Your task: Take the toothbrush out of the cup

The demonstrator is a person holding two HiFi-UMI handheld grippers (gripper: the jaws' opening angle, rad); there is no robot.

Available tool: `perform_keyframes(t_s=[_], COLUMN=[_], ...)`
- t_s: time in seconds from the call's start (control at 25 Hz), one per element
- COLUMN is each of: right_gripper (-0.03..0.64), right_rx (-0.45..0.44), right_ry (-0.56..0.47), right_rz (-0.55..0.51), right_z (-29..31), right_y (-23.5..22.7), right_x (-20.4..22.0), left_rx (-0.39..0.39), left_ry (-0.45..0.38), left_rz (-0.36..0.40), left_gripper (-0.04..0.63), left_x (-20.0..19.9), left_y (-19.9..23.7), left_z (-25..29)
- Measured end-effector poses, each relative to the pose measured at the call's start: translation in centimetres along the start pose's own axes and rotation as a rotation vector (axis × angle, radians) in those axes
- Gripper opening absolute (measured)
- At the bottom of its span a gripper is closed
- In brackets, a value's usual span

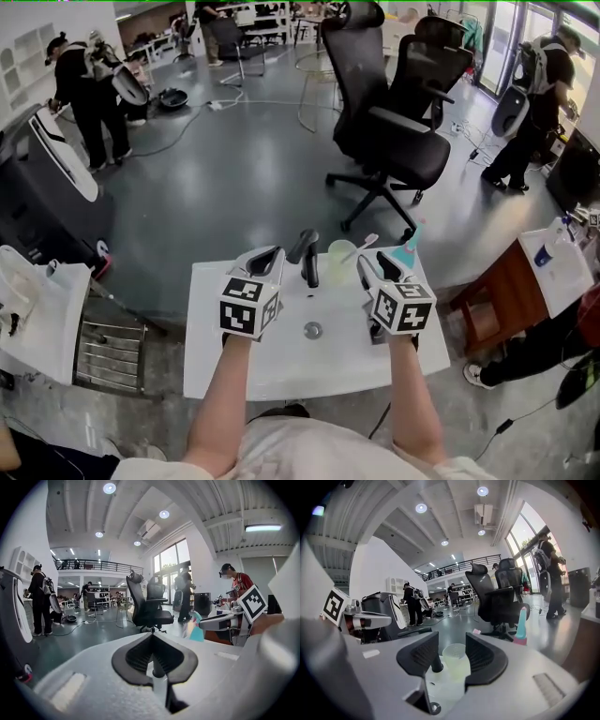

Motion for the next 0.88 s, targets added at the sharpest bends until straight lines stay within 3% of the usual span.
perform_keyframes(t_s=[0.88], right_gripper=[0.166], right_rx=[0.067], right_ry=[0.024], right_rz=[0.226], right_z=[6.4], right_y=[-5.2], right_x=[3.4], left_rx=[0.061], left_ry=[0.011], left_rz=[-0.031], left_gripper=[0.002], left_x=[0.1], left_y=[2.9], left_z=[5.4])
Point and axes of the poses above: the fingertips, and each gripper's own axes: z forward along the fingers, y to its left, x out of its underside, the point moved 2 cm from there along -z, backward along the fingers, and after that the axes turned 9 degrees about -x, right-handed, at the moved point
